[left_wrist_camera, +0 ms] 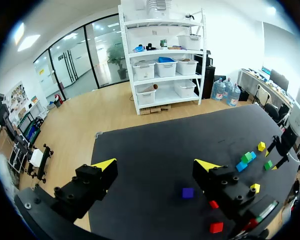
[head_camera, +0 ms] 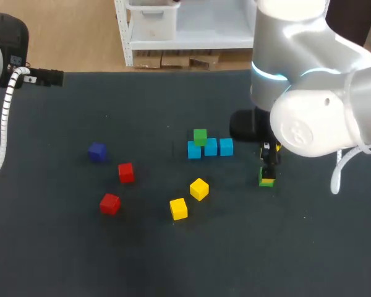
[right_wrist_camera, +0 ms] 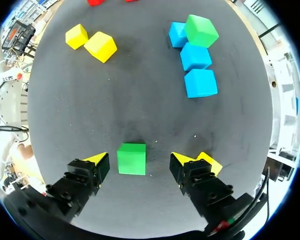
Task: Place the blue cubes, place green cubes on the blue cubes, place the yellow cubes on the green cubes, then place the red cubes on the yellow cubes, and place purple cube on the red cubes.
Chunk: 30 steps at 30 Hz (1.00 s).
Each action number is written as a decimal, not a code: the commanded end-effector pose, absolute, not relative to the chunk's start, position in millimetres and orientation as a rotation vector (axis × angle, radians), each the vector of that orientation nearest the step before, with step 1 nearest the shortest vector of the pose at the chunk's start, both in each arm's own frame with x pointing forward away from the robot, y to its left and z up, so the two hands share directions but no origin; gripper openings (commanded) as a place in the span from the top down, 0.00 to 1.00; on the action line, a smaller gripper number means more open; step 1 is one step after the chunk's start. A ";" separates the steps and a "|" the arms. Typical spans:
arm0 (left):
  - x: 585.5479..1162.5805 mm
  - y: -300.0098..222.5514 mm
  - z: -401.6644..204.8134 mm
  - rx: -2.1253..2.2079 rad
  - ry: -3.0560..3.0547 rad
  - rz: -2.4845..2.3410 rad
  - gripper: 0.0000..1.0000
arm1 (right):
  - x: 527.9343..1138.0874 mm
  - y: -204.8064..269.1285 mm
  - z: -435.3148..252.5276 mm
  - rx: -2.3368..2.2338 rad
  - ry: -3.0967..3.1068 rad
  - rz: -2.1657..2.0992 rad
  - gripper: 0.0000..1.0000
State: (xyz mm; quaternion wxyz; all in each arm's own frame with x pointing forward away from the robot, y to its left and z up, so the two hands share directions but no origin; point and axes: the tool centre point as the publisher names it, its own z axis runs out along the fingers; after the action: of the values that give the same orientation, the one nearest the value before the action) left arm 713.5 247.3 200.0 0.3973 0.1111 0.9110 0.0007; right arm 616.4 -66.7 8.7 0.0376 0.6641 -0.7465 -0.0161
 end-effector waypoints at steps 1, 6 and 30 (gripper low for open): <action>714.4 248.8 200.3 0.288 2.310 -0.006 0.00 | 612.7 -66.2 7.6 2.038 -2.287 -0.069 0.25; 714.4 248.8 200.3 0.288 2.310 -0.006 0.00 | 609.6 -65.6 4.4 2.033 -2.283 -0.083 0.51; 714.4 248.8 200.3 0.288 2.310 -0.006 0.00 | 655.2 -39.2 70.9 2.180 -2.285 -0.079 1.00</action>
State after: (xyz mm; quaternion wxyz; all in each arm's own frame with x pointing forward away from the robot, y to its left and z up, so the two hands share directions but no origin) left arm 713.5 247.2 200.0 0.3973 0.1111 0.9109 0.0007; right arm 648.7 -45.2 61.2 -0.0151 0.6879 -0.7254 -0.0189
